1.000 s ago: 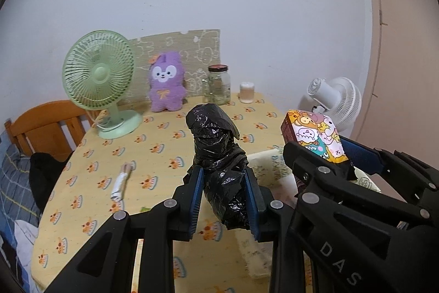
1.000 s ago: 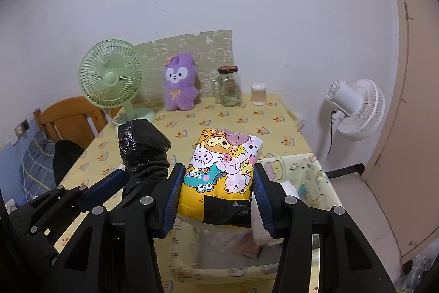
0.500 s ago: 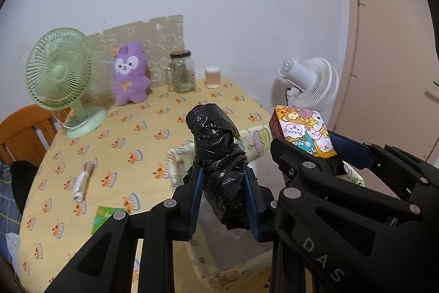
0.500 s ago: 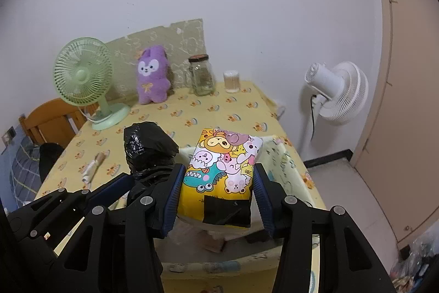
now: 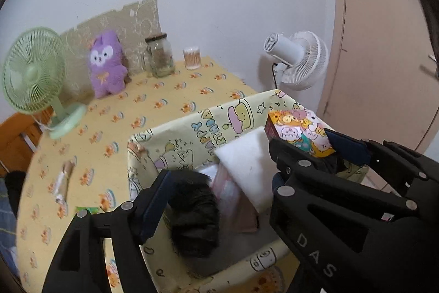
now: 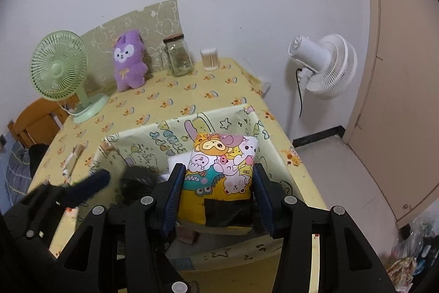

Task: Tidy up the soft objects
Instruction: 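Open the left tool to drop the bundle while the right tool drops the packet into the box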

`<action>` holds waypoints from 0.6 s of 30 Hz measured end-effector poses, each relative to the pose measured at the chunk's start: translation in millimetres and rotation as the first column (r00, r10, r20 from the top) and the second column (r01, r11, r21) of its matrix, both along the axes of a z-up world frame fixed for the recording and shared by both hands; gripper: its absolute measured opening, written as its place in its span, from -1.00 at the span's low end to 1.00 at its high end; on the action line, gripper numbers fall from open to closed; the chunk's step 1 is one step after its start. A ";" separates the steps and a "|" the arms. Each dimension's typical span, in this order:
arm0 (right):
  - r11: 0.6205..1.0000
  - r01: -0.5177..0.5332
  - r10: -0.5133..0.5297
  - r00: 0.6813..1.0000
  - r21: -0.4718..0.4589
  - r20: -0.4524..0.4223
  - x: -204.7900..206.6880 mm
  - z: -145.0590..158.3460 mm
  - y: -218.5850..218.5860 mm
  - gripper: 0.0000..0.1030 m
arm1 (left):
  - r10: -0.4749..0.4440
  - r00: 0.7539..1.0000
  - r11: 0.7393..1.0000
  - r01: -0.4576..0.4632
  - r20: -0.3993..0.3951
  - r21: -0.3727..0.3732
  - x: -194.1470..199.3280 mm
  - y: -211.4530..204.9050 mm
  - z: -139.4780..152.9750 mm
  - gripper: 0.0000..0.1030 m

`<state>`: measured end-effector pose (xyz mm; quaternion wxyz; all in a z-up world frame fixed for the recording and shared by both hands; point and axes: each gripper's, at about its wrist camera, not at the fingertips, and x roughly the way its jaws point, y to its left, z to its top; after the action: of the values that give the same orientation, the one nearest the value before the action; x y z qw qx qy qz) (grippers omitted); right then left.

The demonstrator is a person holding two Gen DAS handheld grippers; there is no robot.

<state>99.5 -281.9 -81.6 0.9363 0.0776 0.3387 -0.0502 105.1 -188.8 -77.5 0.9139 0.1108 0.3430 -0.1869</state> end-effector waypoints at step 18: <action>0.994 -0.081 0.081 0.997 0.069 -0.004 26.4 -9.2 13.5 0.22 | 0.048 0.999 0.998 -0.048 -0.009 0.049 15.8 14.7 -2.5 0.62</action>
<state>125.9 -268.4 -90.8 0.9332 0.0955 0.3465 -0.0007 121.0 -174.0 -80.0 0.9134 0.1240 0.3546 -0.1570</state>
